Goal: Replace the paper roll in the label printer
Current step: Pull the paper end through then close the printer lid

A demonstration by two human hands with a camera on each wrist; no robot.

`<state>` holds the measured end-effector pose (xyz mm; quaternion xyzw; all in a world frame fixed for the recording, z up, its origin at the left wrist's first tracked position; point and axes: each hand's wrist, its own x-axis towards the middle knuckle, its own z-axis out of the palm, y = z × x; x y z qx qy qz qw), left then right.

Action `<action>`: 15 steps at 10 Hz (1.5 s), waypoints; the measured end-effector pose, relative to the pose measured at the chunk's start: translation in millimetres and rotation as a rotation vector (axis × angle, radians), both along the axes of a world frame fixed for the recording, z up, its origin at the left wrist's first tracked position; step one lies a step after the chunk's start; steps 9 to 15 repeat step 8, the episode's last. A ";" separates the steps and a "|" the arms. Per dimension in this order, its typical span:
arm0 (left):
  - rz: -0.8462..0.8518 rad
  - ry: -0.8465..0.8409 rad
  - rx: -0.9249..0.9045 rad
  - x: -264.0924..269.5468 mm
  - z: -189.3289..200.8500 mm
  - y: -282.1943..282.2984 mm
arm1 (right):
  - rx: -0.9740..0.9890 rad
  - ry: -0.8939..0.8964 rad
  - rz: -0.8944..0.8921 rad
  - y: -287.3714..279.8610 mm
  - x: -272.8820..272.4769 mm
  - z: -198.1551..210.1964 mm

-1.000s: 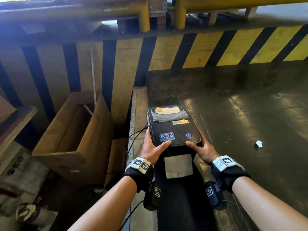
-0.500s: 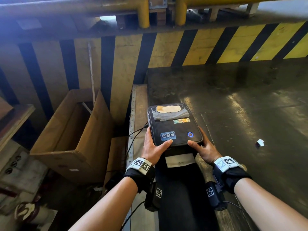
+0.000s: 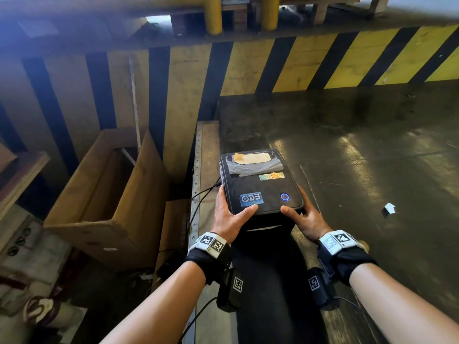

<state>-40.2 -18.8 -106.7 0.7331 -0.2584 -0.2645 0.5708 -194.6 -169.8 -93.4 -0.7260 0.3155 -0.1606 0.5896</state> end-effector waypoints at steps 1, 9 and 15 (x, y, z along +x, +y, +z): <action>-0.003 0.003 -0.001 -1.2 3.1 -0.2 | -0.002 0.022 -0.003 -0.8 -0.6 0.1; -0.040 -0.078 0.201 -20.2 30.9 20.7 | -0.384 0.193 0.093 -3.9 -10.6 29.4; -0.040 -0.078 0.201 -20.2 30.9 20.7 | -0.384 0.193 0.093 -3.9 -10.6 29.4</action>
